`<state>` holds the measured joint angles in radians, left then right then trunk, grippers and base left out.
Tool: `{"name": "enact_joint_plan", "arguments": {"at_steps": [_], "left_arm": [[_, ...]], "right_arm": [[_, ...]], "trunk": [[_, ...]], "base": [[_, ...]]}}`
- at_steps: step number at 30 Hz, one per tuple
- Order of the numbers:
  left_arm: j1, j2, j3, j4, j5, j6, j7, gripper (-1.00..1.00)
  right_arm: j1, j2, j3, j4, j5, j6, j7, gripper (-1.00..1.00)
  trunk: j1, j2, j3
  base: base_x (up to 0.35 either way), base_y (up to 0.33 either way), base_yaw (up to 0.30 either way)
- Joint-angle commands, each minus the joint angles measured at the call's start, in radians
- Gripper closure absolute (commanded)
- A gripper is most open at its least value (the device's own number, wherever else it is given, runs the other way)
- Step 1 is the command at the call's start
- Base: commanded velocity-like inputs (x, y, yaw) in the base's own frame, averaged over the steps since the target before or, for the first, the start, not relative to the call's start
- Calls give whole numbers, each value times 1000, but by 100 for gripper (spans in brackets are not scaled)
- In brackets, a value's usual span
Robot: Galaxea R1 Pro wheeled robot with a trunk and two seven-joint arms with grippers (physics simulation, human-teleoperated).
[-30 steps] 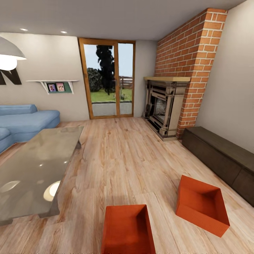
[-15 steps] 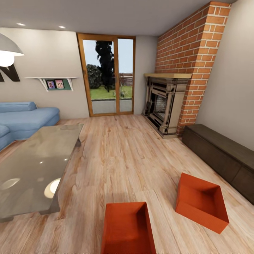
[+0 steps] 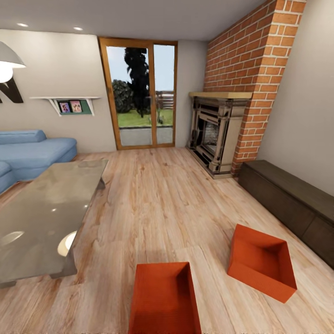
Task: Move the two storage containers from the living room to the garage. In the garage, place one container on the floor and stack the other container on top of it (either order is fine).
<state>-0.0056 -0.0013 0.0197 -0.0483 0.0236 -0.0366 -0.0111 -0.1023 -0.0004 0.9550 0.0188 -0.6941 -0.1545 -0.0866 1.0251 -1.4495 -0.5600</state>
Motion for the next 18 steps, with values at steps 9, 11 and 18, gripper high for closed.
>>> {"name": "enact_joint_plan", "arguments": {"at_steps": [9,11,18], "left_arm": [[-1,0,2,2,2,-3,-1,-100],[-1,0,2,1,2,-3,-1,-100],[-1,0,2,1,2,-3,-1,-100]], "right_arm": [[-1,2,9,3,-6,-3,-1,-100],[-1,5,10,2,-5,-3,-4,-100],[-1,1,10,2,-6,-3,-4,-100]], "trunk": [[0,0,-13],[0,0,-14],[0,0,-20]], "base": [[0,-5,0],[0,0,22],[0,0,151]]}}
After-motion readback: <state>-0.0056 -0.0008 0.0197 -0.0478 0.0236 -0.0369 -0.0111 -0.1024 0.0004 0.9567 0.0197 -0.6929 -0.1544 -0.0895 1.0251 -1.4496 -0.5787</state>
